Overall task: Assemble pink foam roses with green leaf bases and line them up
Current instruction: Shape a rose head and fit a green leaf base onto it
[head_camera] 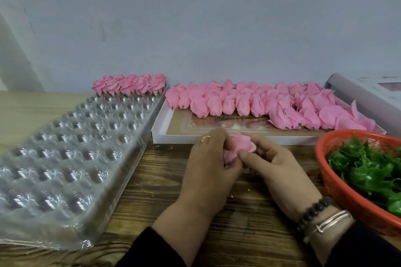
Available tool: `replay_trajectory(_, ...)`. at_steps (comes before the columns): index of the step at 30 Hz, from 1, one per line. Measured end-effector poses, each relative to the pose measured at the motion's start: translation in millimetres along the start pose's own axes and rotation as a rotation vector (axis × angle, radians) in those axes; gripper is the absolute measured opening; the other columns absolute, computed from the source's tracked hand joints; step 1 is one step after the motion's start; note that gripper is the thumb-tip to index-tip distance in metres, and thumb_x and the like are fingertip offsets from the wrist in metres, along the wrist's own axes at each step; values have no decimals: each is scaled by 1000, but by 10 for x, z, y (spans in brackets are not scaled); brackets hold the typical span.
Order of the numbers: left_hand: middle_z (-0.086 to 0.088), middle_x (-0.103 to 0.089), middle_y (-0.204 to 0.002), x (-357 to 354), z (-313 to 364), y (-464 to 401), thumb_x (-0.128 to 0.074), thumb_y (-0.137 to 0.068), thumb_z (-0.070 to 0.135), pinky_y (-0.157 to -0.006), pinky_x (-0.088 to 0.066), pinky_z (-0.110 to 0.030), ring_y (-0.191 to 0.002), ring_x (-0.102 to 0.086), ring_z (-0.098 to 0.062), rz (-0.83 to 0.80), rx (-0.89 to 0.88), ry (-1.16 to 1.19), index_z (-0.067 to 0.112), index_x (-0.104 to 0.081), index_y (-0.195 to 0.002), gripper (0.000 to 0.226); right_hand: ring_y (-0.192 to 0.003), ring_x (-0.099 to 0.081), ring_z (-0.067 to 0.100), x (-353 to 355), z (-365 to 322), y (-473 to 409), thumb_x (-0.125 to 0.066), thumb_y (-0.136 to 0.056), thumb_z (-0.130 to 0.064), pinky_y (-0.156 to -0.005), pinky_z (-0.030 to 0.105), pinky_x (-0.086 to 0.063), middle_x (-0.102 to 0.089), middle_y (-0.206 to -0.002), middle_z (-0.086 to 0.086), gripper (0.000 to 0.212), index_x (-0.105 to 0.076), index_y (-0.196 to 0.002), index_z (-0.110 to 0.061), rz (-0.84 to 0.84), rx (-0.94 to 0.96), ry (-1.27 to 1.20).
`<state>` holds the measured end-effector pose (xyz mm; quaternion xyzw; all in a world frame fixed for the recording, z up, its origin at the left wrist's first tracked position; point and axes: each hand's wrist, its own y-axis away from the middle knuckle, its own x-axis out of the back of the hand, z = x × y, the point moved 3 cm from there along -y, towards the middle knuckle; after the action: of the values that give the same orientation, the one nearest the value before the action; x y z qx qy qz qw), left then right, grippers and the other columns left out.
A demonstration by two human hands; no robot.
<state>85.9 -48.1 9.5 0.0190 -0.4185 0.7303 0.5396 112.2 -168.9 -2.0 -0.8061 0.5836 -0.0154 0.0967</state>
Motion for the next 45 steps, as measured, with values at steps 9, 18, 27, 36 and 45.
replay_trajectory(9,6,-52,-88,56,-36,-25,-77,-68,22,-73,-41,-27,-84,-47,-9,-167,72,71,21,-39,-87,43,-72,-60,13,17,-10,-34,-62,-79,7,-67,21,-50,-68,-80,5,19,-62,-90,-8,31,4,8)
replay_trajectory(18,6,-60,-98,-64,-124,48,-76,-73,21,-60,-42,-5,-82,-56,0,-345,446,234,20,-44,-103,45,-76,-59,11,-129,-118,42,-67,-75,4,-70,23,-47,-67,-81,5,20,-65,-78,-15,-150,166,325)
replay_trajectory(27,-24,-66,-90,-39,-13,-3,-63,-80,-2,-79,-51,-46,-81,-61,-25,-328,364,325,-5,-61,-93,13,-83,-57,5,-220,-183,103,-63,-69,-14,-72,9,-41,-60,-81,-8,14,-60,-77,-25,-46,400,527)
replay_trajectory(36,-3,-68,-81,-39,-63,31,-70,-79,15,-76,-54,-32,-77,-64,-18,-228,350,314,7,-66,-91,14,-70,-58,12,-149,-265,147,-56,-82,-16,-64,23,-49,-61,-79,-5,11,-61,-85,-26,211,528,399)
replay_trajectory(45,-24,-57,-83,-61,0,33,-68,-63,19,-64,-47,-33,-76,-53,-29,37,678,1111,-3,-65,-86,32,-66,-56,-3,-325,-8,58,-67,-69,13,-60,11,-45,-65,-75,-12,42,-51,-91,-20,-48,136,192)
